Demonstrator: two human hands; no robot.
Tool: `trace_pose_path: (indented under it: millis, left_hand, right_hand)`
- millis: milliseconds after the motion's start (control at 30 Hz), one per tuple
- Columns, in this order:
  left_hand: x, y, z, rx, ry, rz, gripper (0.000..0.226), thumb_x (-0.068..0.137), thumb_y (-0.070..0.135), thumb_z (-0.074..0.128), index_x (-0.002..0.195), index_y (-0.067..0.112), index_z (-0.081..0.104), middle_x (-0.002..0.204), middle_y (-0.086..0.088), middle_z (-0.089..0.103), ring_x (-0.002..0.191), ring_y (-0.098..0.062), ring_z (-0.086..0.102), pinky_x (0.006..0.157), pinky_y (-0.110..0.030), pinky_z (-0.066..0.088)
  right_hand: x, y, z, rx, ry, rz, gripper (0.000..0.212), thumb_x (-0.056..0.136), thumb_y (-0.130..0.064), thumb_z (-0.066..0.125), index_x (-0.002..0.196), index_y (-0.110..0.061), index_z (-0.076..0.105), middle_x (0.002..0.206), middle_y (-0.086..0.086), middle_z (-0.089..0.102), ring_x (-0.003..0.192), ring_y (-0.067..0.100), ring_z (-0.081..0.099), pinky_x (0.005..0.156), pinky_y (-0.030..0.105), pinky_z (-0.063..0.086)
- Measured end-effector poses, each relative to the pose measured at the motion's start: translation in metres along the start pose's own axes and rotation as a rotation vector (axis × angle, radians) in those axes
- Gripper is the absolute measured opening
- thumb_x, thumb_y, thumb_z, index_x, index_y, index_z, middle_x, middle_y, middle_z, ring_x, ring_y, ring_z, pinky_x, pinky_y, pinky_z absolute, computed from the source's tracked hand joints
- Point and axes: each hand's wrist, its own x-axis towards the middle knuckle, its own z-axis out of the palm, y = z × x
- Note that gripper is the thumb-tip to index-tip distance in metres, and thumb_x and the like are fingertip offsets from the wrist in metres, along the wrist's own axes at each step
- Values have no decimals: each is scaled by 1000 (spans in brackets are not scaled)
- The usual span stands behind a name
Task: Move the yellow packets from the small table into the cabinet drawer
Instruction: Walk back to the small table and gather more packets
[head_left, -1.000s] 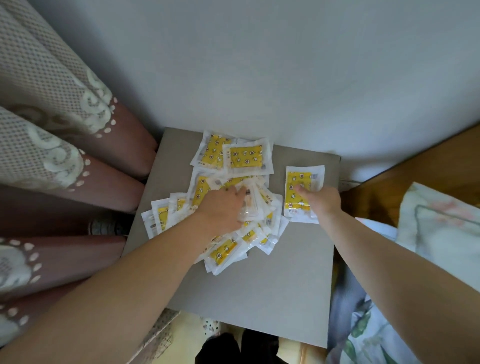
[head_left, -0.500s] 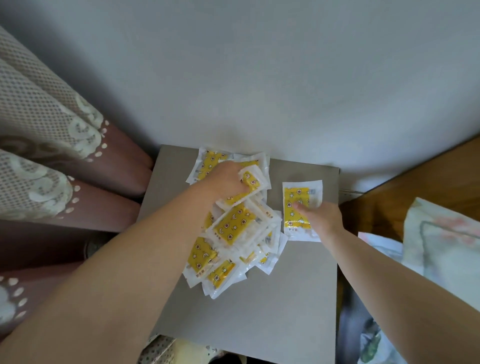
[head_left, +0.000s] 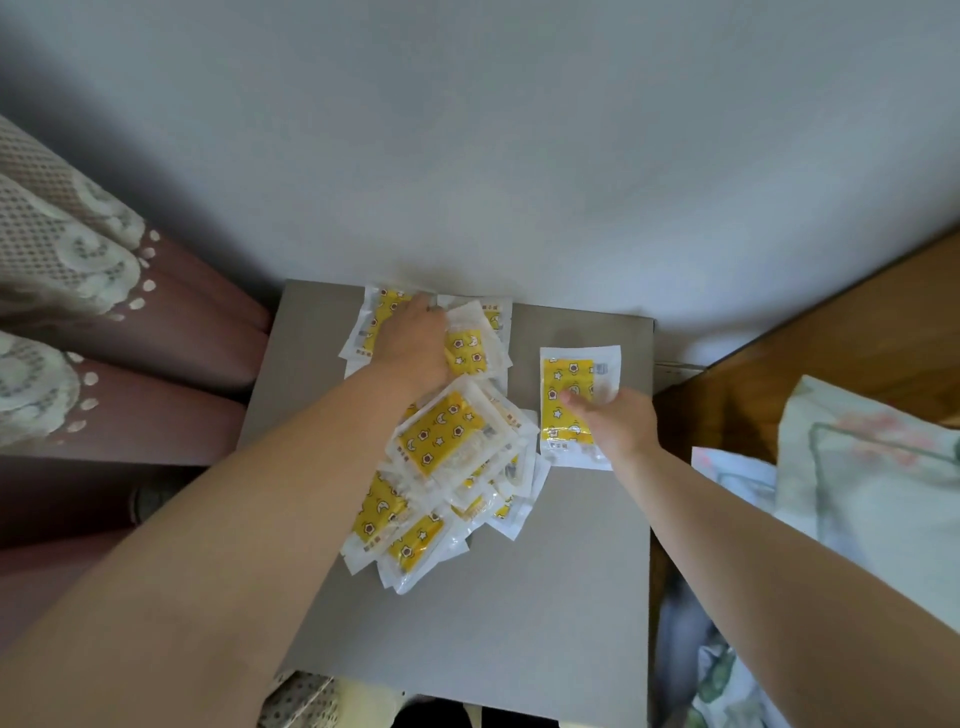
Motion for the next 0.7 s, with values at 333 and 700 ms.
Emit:
trace_pose_path:
  millis: [333,700]
  left_hand:
    - [-33,-2,-19,-352,71,-178,25,89,13,53,114,17,51,105,-2,61,87,-28,60,63,-29,41]
    - [-141,32,-40,-1129,-131,-333,27,89,18,66,114,14,59,112,-1,65,104,-23,62,91,-36,49]
  right_hand:
    - [-2,-4,-14,273,-81,126,29,75,-24,79,96,-8,66,97,5,68,90,24,65,80,34,53]
    - [-100,-27,-53,717,-408,213,14,92,-9,57,105,-8,63,108,13,69,93,27,67,74,42,54]
